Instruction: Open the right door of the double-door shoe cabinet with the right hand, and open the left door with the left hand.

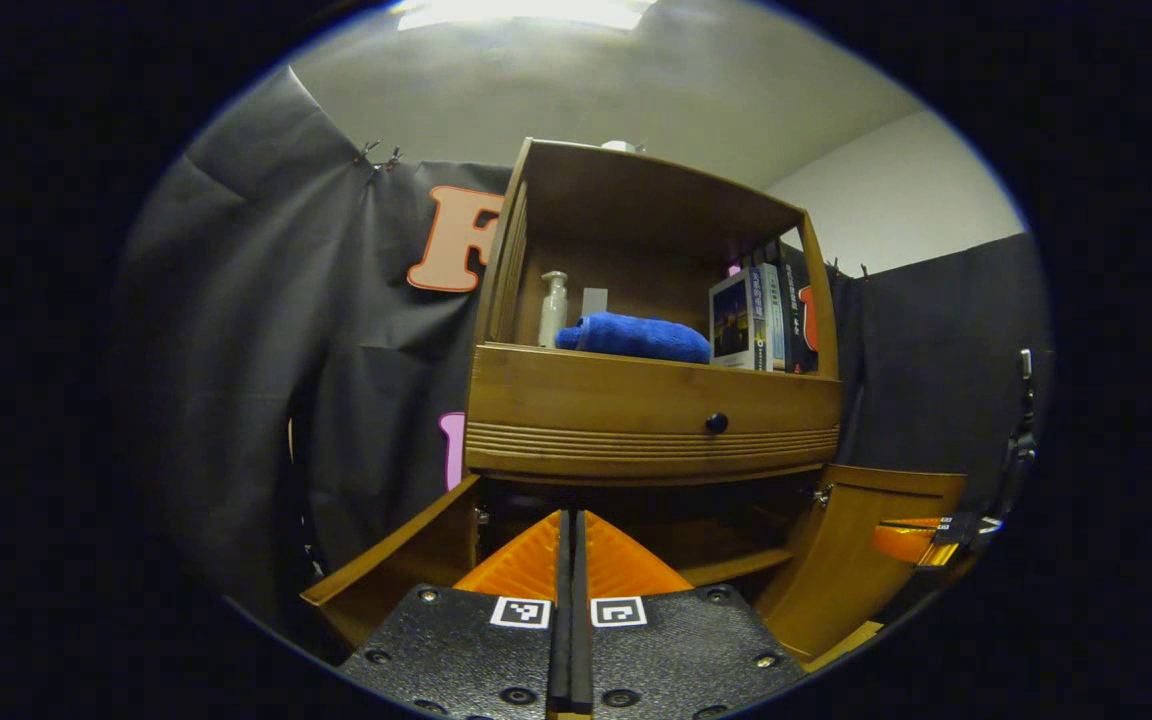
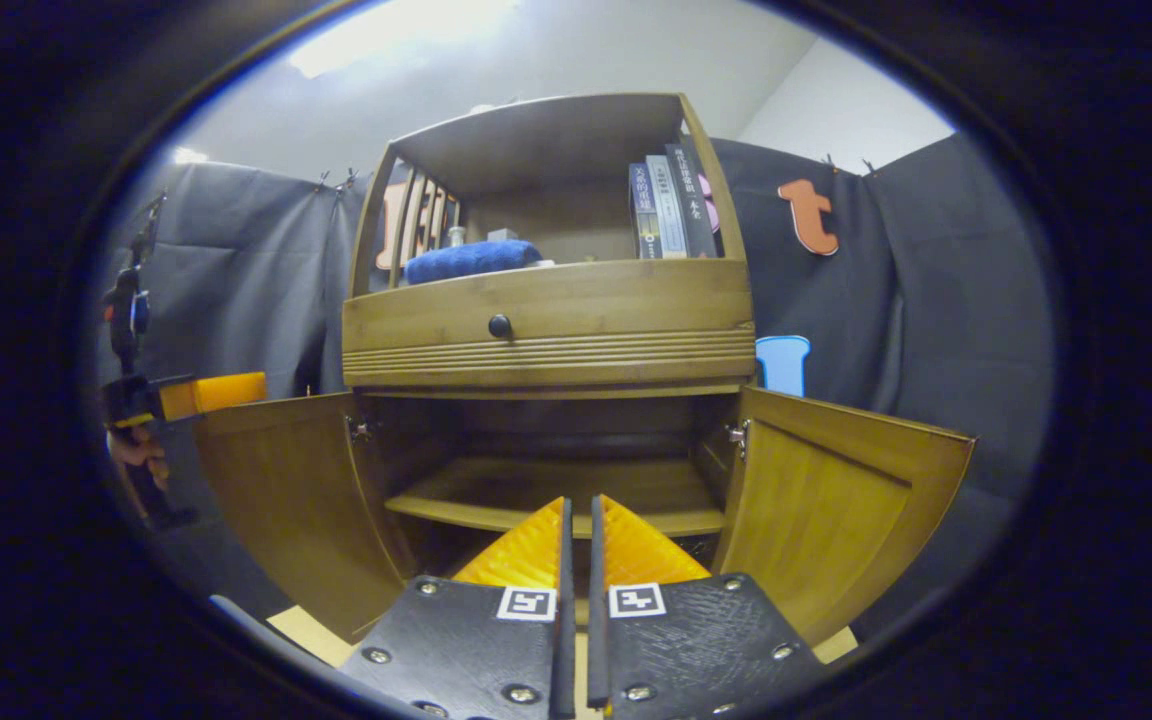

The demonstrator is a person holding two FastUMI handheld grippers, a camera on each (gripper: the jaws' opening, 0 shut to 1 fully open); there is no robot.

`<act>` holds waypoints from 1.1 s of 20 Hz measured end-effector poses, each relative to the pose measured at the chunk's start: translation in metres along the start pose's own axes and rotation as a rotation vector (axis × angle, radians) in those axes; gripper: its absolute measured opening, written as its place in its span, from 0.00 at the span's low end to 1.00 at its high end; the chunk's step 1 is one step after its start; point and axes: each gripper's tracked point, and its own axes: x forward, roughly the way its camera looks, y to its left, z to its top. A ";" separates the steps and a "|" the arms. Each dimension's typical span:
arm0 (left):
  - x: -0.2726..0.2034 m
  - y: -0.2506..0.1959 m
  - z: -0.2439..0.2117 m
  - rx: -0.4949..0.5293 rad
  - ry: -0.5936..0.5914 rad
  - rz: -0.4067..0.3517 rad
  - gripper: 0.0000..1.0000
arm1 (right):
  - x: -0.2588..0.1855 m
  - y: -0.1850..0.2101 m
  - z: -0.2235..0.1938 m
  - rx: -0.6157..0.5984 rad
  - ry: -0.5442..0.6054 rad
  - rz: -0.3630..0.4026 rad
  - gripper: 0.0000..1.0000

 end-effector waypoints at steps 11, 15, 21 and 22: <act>0.025 -0.050 -0.045 -0.030 0.087 -0.080 0.01 | -0.003 0.010 0.016 0.015 -0.042 -0.010 0.05; 0.029 -0.063 -0.050 -0.040 0.093 -0.091 0.01 | 0.000 0.012 0.016 0.008 -0.038 -0.017 0.05; 0.038 -0.078 -0.055 -0.048 0.098 -0.099 0.01 | 0.009 0.018 0.018 -0.011 -0.040 -0.010 0.05; 0.040 -0.079 -0.055 -0.047 0.099 -0.098 0.01 | 0.011 0.019 0.018 -0.014 -0.041 -0.009 0.05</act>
